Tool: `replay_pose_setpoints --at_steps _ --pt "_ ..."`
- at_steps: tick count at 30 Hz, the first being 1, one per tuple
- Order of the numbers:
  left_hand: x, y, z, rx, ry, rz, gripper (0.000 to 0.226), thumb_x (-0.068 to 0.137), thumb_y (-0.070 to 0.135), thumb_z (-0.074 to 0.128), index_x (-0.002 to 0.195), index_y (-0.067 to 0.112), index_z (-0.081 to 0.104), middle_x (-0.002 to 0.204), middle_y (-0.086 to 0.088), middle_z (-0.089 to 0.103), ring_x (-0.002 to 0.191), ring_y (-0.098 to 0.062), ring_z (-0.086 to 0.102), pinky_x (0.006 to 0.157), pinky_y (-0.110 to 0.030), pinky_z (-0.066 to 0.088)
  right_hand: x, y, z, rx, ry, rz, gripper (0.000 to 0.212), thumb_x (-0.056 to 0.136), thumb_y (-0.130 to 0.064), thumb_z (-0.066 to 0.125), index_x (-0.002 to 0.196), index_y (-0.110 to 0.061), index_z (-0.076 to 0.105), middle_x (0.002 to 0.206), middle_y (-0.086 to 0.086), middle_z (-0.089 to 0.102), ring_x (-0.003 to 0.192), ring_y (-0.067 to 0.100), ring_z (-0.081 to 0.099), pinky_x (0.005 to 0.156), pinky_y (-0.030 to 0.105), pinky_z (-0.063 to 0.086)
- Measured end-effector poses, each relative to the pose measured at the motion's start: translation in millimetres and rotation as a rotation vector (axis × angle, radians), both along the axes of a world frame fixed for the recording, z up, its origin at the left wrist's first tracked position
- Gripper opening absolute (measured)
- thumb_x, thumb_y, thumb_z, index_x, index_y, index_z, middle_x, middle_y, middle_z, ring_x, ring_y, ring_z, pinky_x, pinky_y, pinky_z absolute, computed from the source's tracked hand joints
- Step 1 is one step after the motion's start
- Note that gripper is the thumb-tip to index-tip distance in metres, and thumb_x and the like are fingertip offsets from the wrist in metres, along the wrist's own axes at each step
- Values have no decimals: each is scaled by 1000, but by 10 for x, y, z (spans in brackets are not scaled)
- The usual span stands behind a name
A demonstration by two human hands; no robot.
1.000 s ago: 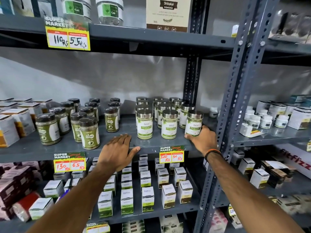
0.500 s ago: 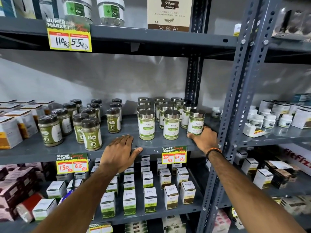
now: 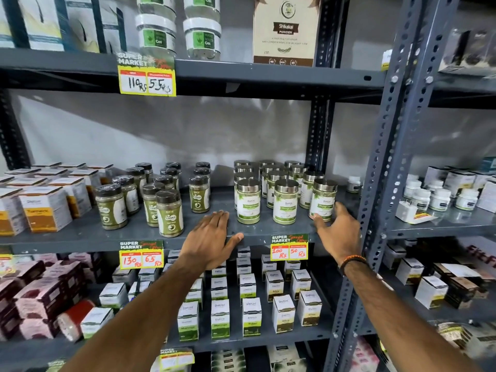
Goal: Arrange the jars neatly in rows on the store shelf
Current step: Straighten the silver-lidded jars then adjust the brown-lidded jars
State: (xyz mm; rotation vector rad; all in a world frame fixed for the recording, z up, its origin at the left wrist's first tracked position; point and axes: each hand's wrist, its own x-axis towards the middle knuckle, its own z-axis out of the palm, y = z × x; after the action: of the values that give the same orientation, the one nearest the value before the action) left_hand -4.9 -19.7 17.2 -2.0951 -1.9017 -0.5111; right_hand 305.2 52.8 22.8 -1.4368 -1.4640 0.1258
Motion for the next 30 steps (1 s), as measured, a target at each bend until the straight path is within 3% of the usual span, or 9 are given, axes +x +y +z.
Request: replay_pose_setpoints --at_steps 3,6,10,13,15,21,26,30 --pt "-15 -199 180 55 0 -16 88 97 73 19 158 10 22 164 -14 30 150 -28 29 121 -47 27 -194 -280 139 73 -70 54 61 92 -35 74 142 -6 55 131 15 69 114 33 69 95 37 53" --pt "-90 -430 418 113 21 -23 84 98 71 20 159 13 18 167 -11 24 152 -27 23 120 -47 23 -545 -540 292 137 -101 215 59 94 -31 73 143 -5 54 139 13 64 125 26 64 102 31 48" --pt "-403 -811 696 200 63 7 81 100 68 25 159 12 21 166 -11 25 152 -27 24 120 -44 23 -1168 -824 412 162 -82 414 57 93 -35 74 140 -10 56 139 4 65 121 13 64 97 21 47" --pt "-820 -1065 809 230 46 67 84 97 71 21 156 11 29 163 -12 34 148 -30 31 117 -49 31 -1662 -947 420 121 -36 522 59 90 -37 76 140 -13 55 137 1 66 116 10 64 99 29 52" --pt "-1117 -1197 812 235 34 101 84 97 71 22 155 10 29 161 -14 36 147 -31 32 117 -50 33 -1942 -992 396 82 -21 567 63 89 -38 78 142 -14 53 138 1 64 117 12 64 96 27 51" --pt "-1925 -1424 662 174 -18 280 85 95 74 21 158 16 22 165 -9 30 150 -29 27 116 -58 33 -2576 -921 263 -43 -78 565 79 82 -50 80 146 -16 46 145 4 58 126 24 59 104 42 51" --pt "-2359 -1310 374 94 -39 306 88 97 72 27 158 8 22 165 -13 28 150 -29 26 119 -46 28 -2790 -769 111 -139 -122 521 102 77 -61 80 155 -16 33 155 9 46 136 29 51 105 47 50" --pt "-2569 -1113 116 31 -79 296 88 98 71 29 158 7 21 165 -16 27 151 -30 24 122 -43 21 -2910 -693 43 -154 -130 515 114 70 -66 83 157 -16 29 158 9 45 136 29 52 107 43 48"
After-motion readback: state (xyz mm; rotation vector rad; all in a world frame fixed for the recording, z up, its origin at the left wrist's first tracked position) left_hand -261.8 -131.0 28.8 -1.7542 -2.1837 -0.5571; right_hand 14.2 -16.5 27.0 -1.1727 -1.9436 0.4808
